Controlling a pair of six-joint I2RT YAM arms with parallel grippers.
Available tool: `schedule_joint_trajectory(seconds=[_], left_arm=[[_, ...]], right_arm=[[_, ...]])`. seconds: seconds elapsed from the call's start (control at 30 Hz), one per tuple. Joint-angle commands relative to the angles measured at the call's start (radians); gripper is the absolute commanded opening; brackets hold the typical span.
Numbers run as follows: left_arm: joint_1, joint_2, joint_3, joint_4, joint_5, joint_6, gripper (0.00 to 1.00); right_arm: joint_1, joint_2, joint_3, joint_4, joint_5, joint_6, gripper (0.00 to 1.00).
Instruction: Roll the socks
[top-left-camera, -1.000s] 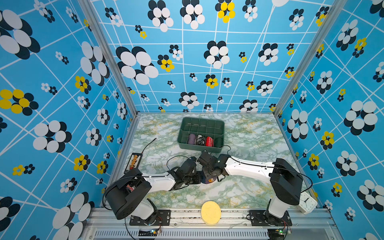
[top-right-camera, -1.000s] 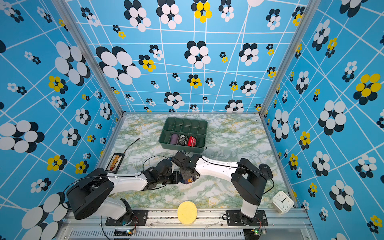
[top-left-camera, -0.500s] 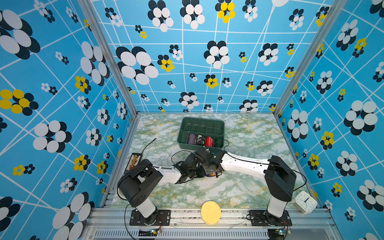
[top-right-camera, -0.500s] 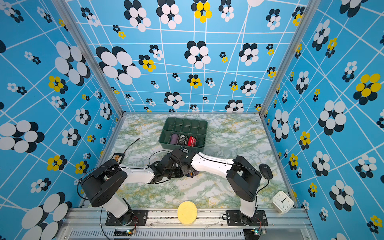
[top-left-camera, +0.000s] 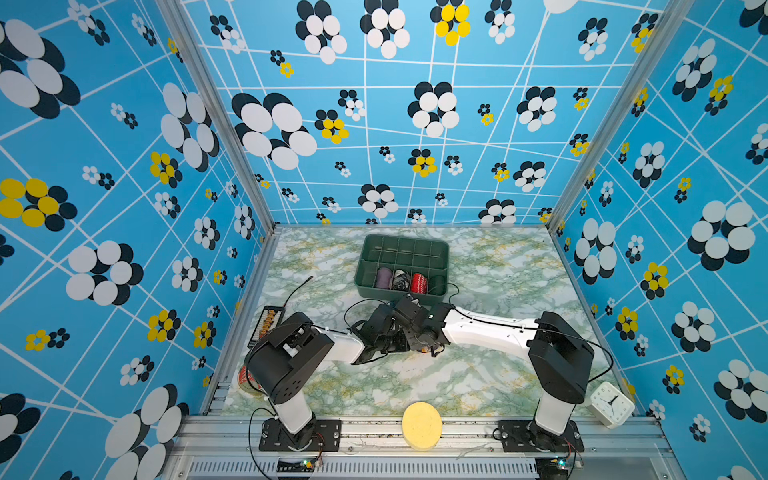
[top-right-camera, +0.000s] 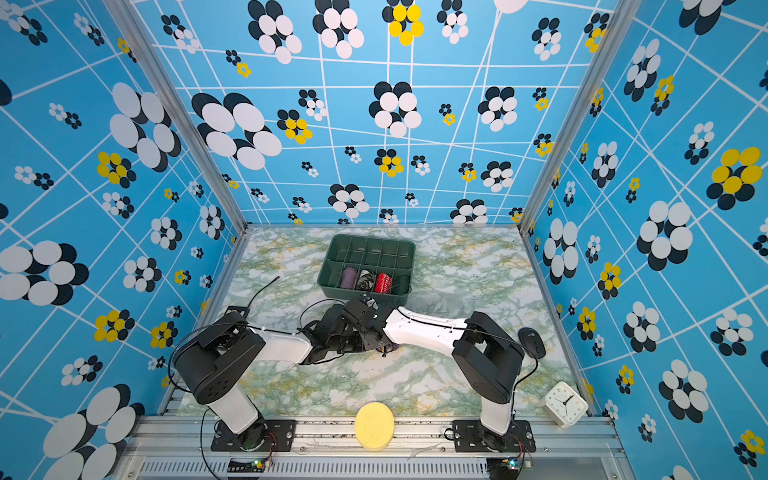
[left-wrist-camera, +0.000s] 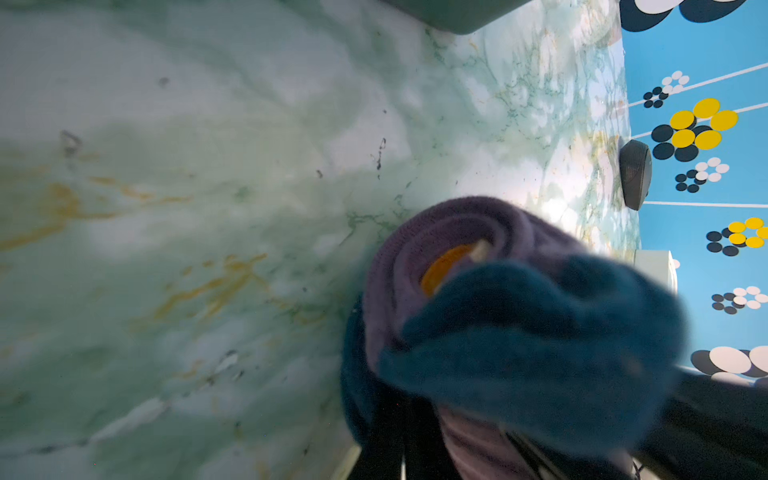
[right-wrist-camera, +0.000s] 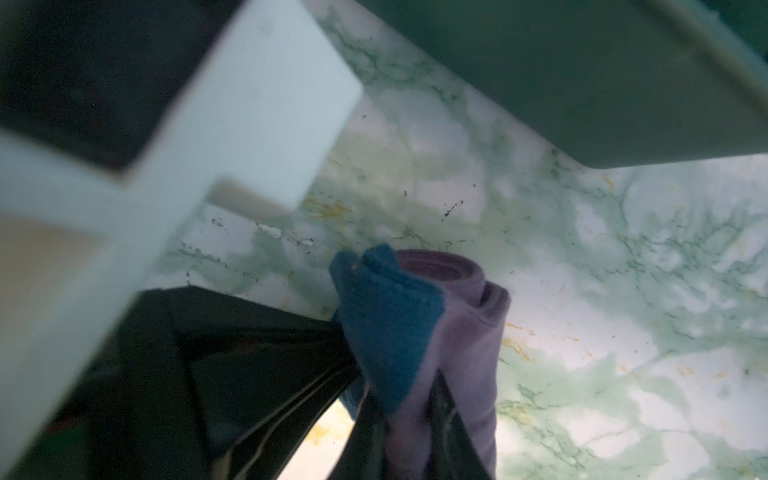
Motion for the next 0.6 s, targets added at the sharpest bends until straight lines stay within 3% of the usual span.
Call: schedule_joint_trajectory(seconds=[0.0,0.57], left_arm=[[0.018,-0.018,-0.040,-0.104,-0.038,0.008,0.08],[0.040,-0.011,-0.064,-0.102,-0.031,0.012,0.07]], right_arm=[[0.007,0.055,-0.037,-0.056,-0.003,0.026,0.19],[-0.020,0.036,-0.010,-0.184,0.194,0.010,0.18]])
